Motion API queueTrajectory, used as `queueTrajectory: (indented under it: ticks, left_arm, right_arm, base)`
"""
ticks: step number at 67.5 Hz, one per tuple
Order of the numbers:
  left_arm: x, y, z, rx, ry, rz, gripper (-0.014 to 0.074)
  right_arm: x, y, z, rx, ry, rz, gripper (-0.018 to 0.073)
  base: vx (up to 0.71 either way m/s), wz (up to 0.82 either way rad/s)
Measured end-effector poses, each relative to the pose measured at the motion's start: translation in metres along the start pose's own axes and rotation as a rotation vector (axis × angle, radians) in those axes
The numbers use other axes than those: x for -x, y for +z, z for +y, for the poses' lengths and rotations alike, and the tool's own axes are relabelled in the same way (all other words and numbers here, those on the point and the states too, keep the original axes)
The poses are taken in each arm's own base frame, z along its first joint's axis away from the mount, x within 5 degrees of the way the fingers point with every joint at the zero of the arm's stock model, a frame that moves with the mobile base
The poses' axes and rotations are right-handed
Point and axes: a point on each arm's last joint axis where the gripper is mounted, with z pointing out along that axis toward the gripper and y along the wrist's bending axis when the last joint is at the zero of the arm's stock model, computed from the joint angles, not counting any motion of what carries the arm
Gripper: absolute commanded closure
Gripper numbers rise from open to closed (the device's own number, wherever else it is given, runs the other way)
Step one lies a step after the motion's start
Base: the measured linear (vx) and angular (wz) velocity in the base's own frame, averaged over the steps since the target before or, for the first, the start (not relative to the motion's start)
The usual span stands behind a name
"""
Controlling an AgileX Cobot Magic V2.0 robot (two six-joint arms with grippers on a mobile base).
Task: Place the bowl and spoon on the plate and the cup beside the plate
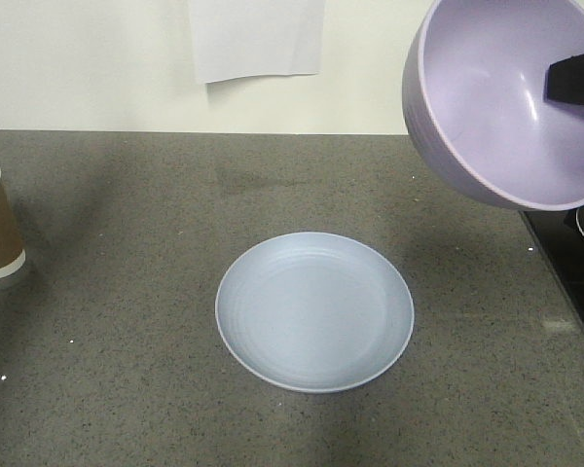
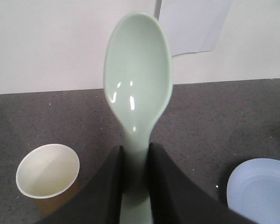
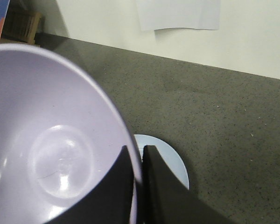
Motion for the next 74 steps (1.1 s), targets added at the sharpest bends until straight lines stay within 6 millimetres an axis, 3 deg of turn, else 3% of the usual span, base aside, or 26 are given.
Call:
queueTrajectory:
  ticks: [74]
  left_arm:
    - [0.0000,0.0000,0.0000,0.000,0.000,0.000,0.0603]
  right_arm:
    - [-0.0001,0.0000,0.0001,0.001,0.000,0.001,0.0565]
  base:
    - [0.03,0.00]
